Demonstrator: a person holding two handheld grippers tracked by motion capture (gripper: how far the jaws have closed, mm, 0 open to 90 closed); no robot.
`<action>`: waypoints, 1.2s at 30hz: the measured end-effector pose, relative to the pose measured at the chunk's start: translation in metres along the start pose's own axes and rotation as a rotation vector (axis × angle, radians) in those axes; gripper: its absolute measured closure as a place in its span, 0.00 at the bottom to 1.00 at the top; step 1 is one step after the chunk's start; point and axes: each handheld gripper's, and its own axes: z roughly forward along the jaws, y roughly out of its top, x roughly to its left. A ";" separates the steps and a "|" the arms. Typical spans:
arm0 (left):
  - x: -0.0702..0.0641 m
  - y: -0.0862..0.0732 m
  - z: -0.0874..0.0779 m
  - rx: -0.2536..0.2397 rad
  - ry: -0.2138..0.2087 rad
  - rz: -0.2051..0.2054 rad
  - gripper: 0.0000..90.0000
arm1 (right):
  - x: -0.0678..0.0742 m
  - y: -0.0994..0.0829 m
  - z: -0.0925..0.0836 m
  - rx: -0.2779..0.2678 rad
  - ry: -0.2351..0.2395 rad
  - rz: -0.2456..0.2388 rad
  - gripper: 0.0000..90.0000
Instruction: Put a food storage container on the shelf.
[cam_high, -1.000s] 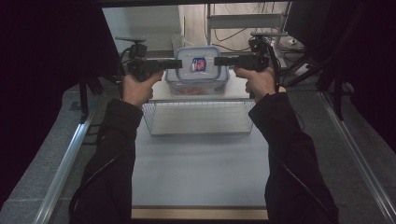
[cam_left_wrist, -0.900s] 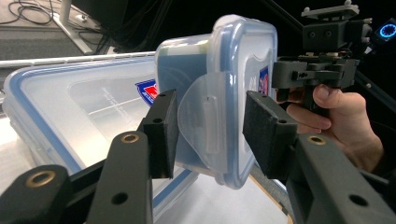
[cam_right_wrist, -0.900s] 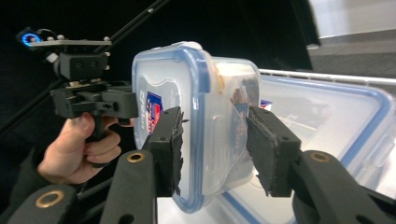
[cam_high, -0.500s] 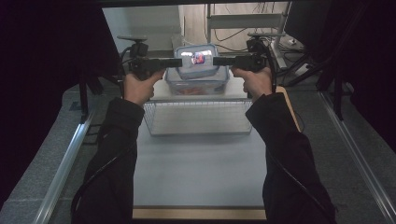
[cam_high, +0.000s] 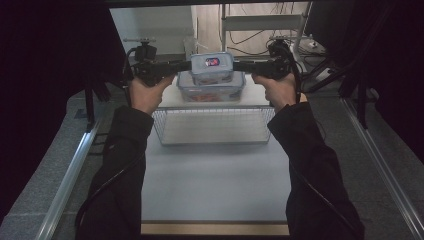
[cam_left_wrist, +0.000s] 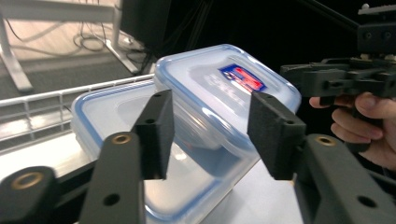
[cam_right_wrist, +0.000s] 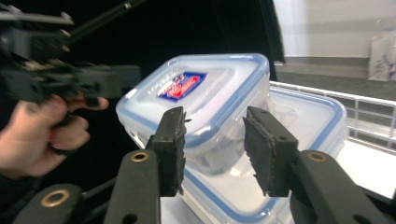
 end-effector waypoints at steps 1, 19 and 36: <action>-0.005 -0.002 -0.005 0.000 0.011 0.025 0.60 | 0.002 0.000 -0.001 0.009 -0.008 -0.013 0.67; -0.028 -0.037 0.011 0.096 0.031 0.177 0.93 | 0.023 -0.031 0.008 0.067 -0.075 -0.168 0.96; -0.040 -0.053 0.016 0.115 0.035 0.210 0.64 | 0.019 -0.041 0.004 0.049 -0.034 -0.161 0.81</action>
